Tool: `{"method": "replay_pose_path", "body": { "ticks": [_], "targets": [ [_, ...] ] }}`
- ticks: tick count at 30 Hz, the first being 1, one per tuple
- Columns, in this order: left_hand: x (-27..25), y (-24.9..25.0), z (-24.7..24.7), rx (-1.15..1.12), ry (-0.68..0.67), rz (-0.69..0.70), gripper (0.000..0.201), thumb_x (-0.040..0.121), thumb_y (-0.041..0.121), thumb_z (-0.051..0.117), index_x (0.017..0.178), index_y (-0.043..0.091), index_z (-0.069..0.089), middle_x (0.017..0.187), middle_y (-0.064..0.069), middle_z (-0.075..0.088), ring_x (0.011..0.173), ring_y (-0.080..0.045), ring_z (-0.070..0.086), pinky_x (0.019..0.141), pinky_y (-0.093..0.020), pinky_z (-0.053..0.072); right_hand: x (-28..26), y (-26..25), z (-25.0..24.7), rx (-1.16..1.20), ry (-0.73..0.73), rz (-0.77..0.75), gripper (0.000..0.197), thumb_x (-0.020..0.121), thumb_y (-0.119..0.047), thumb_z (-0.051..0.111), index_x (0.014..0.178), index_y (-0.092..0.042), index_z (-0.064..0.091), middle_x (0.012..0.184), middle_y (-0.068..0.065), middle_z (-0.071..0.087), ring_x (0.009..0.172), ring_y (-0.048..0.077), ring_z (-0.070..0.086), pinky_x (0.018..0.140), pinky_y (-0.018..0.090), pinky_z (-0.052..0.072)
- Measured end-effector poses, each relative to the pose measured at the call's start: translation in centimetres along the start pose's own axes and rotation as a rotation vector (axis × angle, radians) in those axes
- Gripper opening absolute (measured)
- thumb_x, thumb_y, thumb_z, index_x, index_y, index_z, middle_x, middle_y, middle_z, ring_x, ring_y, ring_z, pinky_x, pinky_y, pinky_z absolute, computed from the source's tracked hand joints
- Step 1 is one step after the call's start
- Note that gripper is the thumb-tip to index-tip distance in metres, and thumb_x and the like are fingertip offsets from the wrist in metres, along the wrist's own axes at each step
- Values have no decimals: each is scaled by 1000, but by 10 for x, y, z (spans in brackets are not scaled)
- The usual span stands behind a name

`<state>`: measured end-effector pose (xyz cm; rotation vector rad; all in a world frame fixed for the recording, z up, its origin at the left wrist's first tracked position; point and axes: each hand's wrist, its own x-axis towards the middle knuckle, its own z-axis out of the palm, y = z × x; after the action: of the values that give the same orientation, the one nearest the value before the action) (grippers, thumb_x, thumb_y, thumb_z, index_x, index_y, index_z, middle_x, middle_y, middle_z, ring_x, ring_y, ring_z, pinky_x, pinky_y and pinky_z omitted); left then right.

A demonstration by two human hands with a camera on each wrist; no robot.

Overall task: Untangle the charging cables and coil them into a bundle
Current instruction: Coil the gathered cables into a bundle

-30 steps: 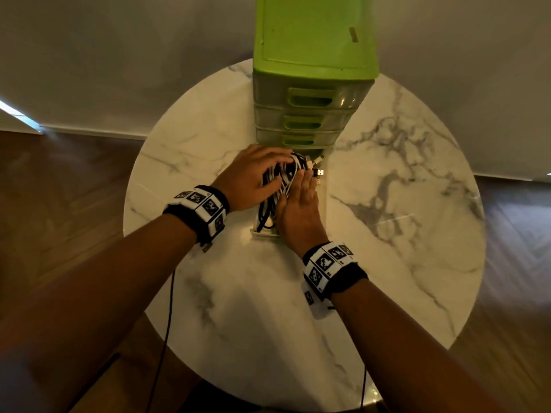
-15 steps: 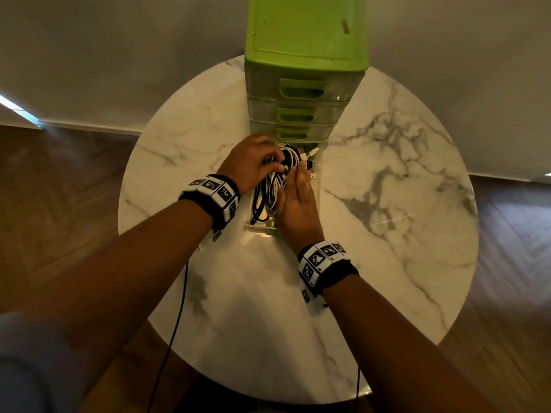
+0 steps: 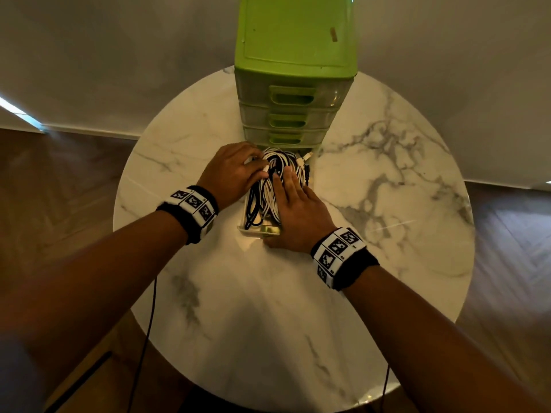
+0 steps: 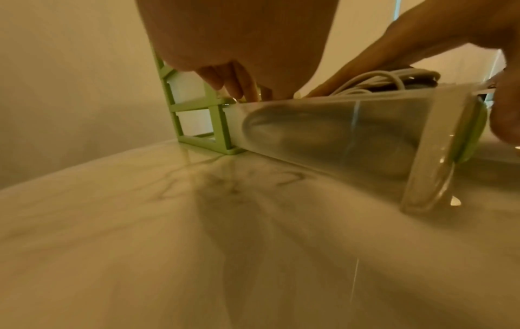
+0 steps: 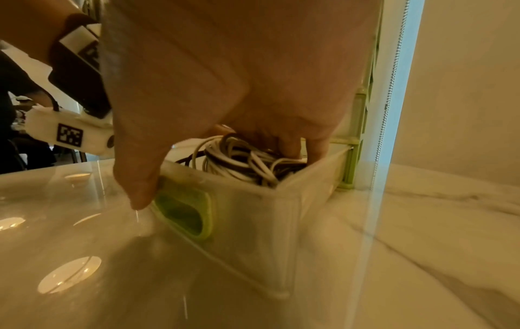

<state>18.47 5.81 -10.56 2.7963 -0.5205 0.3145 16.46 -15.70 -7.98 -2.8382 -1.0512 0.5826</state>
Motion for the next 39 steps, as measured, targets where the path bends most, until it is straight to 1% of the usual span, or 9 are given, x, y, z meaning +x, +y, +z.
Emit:
{"method": "replay_pose_path", "body": {
  "ticks": [5,9,12,15,19,22,29,33,39],
  "targets": [
    [5,5,-1,7,-98,30,41,102,39,45,113,9,70,115,-18,65,96,-39,65,87,-47,50,-4,-2,5,7,52,-7,131,72,-71,69,157,-2,-1,164,26,-7,154,35,-3,124,48,17],
    [9,-2,-5,159,-79,101,36,103,46,46,110,24,74,118,-4,67,103,-28,66,103,-45,33,-6,-6,1,22,23,13,133,71,-68,71,157,-4,-6,164,24,-11,154,35,-7,125,47,10],
    [8,0,-5,81,-14,-83,40,92,61,56,101,27,74,117,0,64,114,-28,56,95,-43,31,-5,-8,-1,-21,6,20,135,70,-63,75,157,-3,-8,164,25,-12,154,37,-8,125,49,9],
    [14,1,-5,-192,83,-476,80,59,71,81,110,13,57,121,-10,48,111,-27,42,91,-37,36,-3,-7,-2,-38,-1,16,128,73,-54,76,157,0,-5,164,27,-10,154,38,-5,124,50,14],
    [33,-13,-7,-559,-48,-486,129,52,44,98,150,5,24,151,-13,27,140,-26,29,117,-33,30,-2,-3,0,-12,-1,4,131,69,-52,79,157,0,-3,164,26,-9,154,37,-5,124,50,15],
    [43,-23,-7,-710,-105,-450,117,58,28,98,147,5,26,144,4,37,135,-10,40,108,-12,35,4,6,-4,-4,3,-12,134,66,-54,81,157,-1,-2,165,25,-6,154,36,-4,124,49,14],
    [52,-31,-15,-667,-107,-459,97,74,35,89,147,12,30,144,1,54,124,-6,54,91,-3,40,35,27,-23,52,47,-4,133,66,-61,80,158,-3,2,166,20,1,155,32,3,125,46,10],
    [54,-30,-16,-575,-103,-498,89,79,46,82,146,12,33,138,-5,62,123,-22,60,96,-30,49,43,27,-24,82,104,20,124,74,-63,71,158,-2,4,166,20,7,154,33,6,125,48,6],
    [60,-31,-22,-474,-184,-502,97,80,55,78,150,12,27,136,-11,63,121,-31,61,94,-34,48,14,18,9,67,423,-42,75,91,-27,66,151,3,33,157,25,33,148,35,30,121,48,26]
  ]
}}
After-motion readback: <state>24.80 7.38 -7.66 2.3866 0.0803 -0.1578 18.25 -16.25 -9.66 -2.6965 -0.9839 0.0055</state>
